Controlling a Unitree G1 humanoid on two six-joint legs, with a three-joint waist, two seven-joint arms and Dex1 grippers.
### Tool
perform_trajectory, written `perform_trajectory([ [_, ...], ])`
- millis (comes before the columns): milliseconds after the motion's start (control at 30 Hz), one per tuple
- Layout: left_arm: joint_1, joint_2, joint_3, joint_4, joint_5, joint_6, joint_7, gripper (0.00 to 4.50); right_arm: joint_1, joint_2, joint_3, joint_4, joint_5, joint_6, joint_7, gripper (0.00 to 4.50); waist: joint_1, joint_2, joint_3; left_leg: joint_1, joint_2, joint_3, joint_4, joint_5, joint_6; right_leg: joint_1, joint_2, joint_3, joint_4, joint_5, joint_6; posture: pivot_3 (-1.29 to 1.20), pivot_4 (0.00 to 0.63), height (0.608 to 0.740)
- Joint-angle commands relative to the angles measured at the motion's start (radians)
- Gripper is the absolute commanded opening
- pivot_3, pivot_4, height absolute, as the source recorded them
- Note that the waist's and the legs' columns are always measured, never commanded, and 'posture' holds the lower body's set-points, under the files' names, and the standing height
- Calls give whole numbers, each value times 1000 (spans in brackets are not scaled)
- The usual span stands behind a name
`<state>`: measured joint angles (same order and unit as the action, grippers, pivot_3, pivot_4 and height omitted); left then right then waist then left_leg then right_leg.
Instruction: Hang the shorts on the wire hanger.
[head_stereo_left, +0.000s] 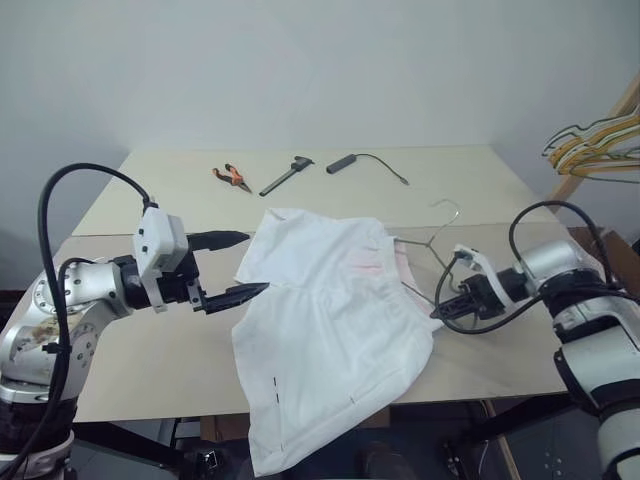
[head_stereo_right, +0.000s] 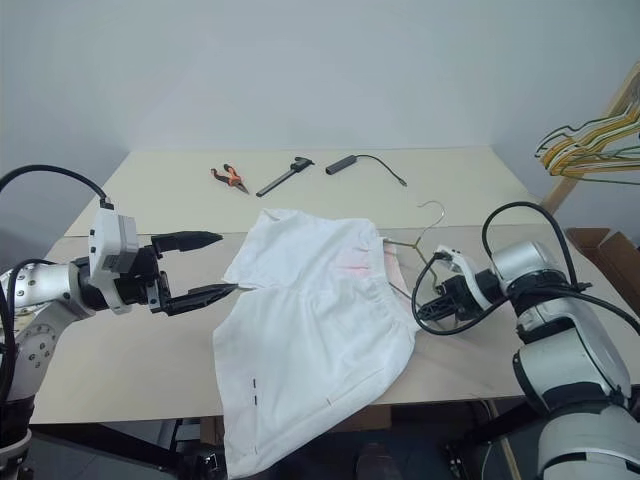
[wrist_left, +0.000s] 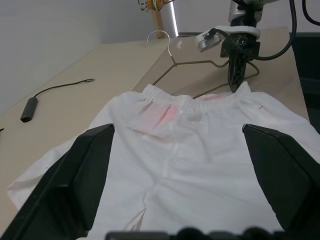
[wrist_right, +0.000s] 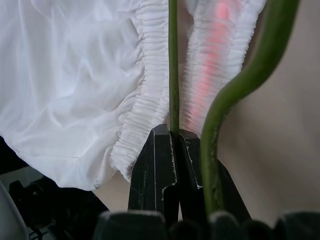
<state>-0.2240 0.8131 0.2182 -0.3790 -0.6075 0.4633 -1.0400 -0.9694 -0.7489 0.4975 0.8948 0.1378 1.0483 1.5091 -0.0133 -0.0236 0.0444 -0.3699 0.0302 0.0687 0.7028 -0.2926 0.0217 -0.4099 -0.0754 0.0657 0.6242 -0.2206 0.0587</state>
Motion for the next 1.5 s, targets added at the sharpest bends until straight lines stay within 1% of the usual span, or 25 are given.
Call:
perform_trajectory([
  [33,-26,12,8,-10,-11,-6,0,4470,-42,-34,-57,-8,-9,-16,-4,0,0,0,0,0,0,0,0,0,0,0,0,0,0,0,0,58,0,740],
  [200,-43,10,-4,11,-8,-14,-15,4470,-42,-93,-142,-125,3,-19,-64,0,-1,0,0,0,0,0,0,0,0,-1,0,0,0,0,0,16,0,740],
  [367,-116,6,-44,76,17,-40,-49,4470,11,-85,-257,-325,1,-85,-241,0,-12,0,0,0,0,1,0,0,0,-1,0,0,0,0,0,-26,0,740],
  [467,-182,15,-65,140,44,-71,-82,4470,67,-77,-308,-506,-20,-194,-358,0,-27,0,0,-1,0,1,-1,0,0,-2,0,0,0,0,0,-52,0,740],
  [567,-249,31,-78,215,79,-114,-117,4470,104,-87,-314,-665,-39,-274,-408,0,-37,0,0,-7,0,1,0,0,-1,-8,0,0,1,0,0,-71,0,740],
  [667,-339,60,-82,317,125,-179,-162,4470,113,-99,-307,-837,-37,-288,-411,0,-57,1,0,-14,0,0,0,1,-2,-15,0,0,2,0,0,-84,0,740],
  [800,-483,102,-92,477,178,-278,-238,4470,109,-127,-259,-1023,-46,-292,-381,0,-72,1,0,-15,0,0,0,1,-2,-15,0,-1,1,0,0,-100,0,740],
  [900,-608,102,-133,605,228,-382,-307,4470,80,-148,-197,-1111,-64,-258,-345,0,-87,0,0,-15,0,-1,1,1,-1,-14,0,-1,1,0,0,-105,0,740],
  [1000,-696,69,-167,700,264,-439,-337,4470,63,-155,-177,-1145,-54,-220,-329,0,-90,0,0,-14,0,-1,1,1,-1,-13,0,-1,2,0,0,-106,0,740],
  [1100,-795,-12,-238,797,287,-473,-417,4470,33,-151,-172,-1144,-38,-184,-315,0,-87,0,0,-15,0,-1,3,1,-1,-13,0,-2,2,0,0,-114,0,740],
  [1167,-823,-41,-276,840,307,-496,-476,4470,23,-149,-172,-1141,-32,-169,-312,0,-90,0,0,-16,0,-1,4,1,-1,-13,0,-2,2,0,0,-125,0,740],
  [1267,-860,-70,-329,922,363,-563,-534,4470,20,-159,-167,-1150,-30,-159,-308,0,-110,0,0,-16,0,-1,4,1,-1,-14,0,-2,2,0,0,-137,0,740],
  [1367,-914,-103,-383,1031,458,-651,-510,4470,25,-177,-171,-1179,-19,-148,-298,0,-120,0,0,-18,0,-1,4,1,-1,-15,0,-2,2,0,0,-145,0,740],
  [1500,-995,-153,-397,1155,498,-713,-519,4470,23,-196,-162,-1198,-17,-140,-284,0,-139,0,0,-18,0,-1,5,1,-1,-15,0,-2,2,0,0,-164,0,740],
])
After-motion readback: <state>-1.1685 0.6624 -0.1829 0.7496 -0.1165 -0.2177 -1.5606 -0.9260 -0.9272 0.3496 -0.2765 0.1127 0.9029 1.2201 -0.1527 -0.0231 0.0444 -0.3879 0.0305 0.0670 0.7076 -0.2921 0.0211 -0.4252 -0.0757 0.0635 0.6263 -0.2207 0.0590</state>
